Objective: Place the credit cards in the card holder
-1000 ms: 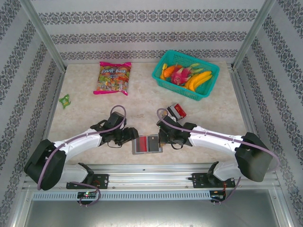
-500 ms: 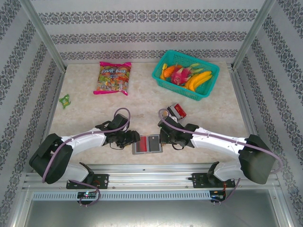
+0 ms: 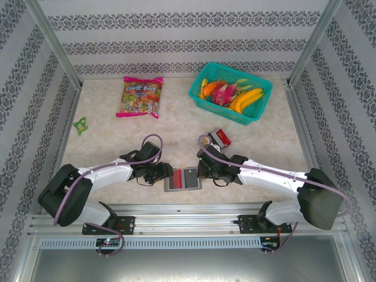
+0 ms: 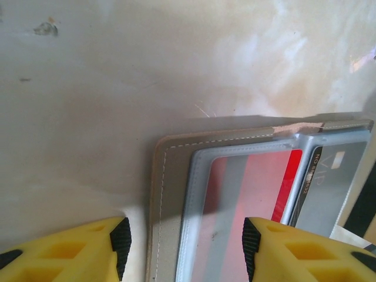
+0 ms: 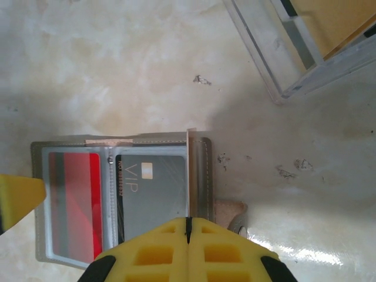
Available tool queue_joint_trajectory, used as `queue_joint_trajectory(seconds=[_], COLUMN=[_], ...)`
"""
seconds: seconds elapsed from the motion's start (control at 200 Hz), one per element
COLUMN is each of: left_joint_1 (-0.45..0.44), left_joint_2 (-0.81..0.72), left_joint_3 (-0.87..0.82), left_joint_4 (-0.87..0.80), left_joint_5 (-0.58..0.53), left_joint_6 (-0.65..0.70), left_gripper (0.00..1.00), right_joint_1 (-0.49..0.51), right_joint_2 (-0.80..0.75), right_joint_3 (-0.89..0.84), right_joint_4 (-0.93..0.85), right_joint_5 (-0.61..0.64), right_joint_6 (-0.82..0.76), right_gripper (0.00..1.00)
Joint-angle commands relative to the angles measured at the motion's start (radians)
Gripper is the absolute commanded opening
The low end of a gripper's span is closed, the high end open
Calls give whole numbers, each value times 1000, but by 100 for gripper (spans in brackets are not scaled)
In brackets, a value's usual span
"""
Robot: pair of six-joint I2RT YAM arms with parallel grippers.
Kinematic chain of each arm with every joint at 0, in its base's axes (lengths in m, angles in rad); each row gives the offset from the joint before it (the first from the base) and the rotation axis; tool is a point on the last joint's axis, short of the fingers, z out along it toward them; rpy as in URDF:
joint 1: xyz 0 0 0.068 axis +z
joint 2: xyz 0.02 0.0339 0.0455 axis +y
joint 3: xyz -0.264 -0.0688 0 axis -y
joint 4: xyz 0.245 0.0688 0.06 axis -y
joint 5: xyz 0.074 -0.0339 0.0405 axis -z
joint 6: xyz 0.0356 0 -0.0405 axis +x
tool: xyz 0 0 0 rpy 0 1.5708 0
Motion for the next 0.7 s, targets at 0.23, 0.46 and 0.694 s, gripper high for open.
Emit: queue_joint_trajectory(seconds=[0.23, 0.46, 0.694], left_joint_1=[-30, -31, -33], left_joint_2=[40, 41, 43], left_joint_3=[16, 16, 17], left_joint_4=[25, 24, 24], left_joint_5=[2, 1, 3], left_joint_6=[14, 15, 14], left_gripper=[55, 55, 54], right_joint_1=[2, 4, 9], right_joint_2=[-53, -12, 18], right_joint_3=[1, -20, -21], right_joint_4=[-52, 22, 0], right_joint_5=[47, 2, 19], right_joint_6=[16, 34, 31], right_gripper=[0, 0, 0])
